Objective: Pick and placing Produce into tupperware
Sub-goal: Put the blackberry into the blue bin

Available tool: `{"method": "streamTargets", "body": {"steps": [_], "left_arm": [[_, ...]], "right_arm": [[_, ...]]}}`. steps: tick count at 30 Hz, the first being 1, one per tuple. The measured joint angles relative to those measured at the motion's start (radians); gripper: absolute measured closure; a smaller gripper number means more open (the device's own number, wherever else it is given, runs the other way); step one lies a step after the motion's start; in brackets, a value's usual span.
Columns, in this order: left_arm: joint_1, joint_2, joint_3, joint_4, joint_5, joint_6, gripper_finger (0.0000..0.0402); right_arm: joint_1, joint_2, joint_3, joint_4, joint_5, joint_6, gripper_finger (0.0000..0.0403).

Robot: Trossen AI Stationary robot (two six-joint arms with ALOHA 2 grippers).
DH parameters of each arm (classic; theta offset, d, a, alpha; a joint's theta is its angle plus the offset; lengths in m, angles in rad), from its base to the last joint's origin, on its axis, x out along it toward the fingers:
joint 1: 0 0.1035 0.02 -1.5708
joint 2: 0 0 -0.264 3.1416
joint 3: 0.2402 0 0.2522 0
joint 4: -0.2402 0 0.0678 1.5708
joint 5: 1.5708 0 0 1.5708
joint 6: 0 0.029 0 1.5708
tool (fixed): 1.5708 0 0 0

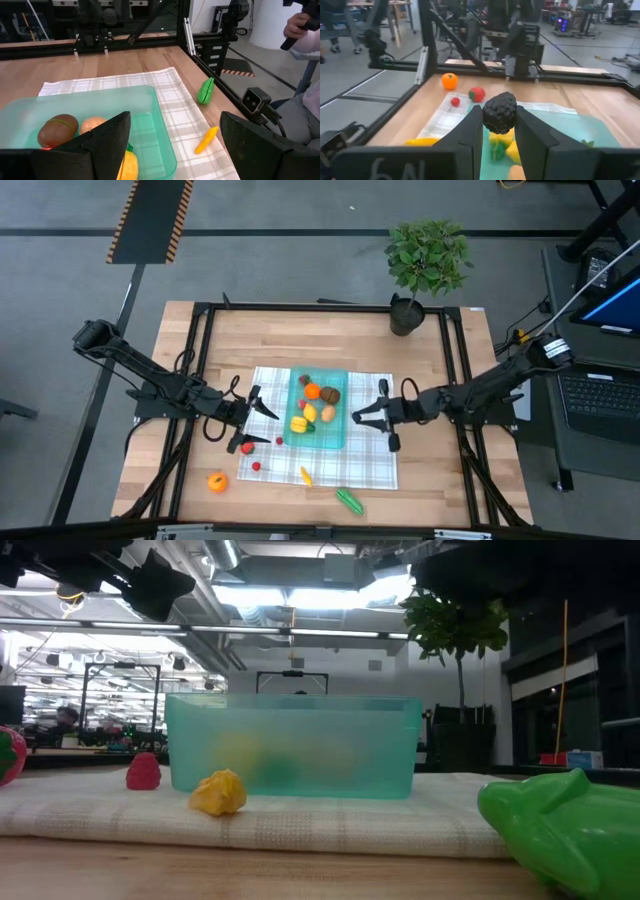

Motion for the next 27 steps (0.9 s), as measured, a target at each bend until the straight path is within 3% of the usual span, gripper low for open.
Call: {"method": "streamTargets", "body": {"steps": [20,27], "left_arm": [[0.000,0.000,0.000,0.000,0.000,-0.001,0.0104],[0.000,0.000,0.000,0.000,0.000,-0.001,0.0104]], "right_arm": [[-0.122,0.319,0.314,-0.043,-0.202,-0.057,0.0310],[-0.124,0.325,0.413,-0.332,-0.213,-0.051,0.0310]]}}
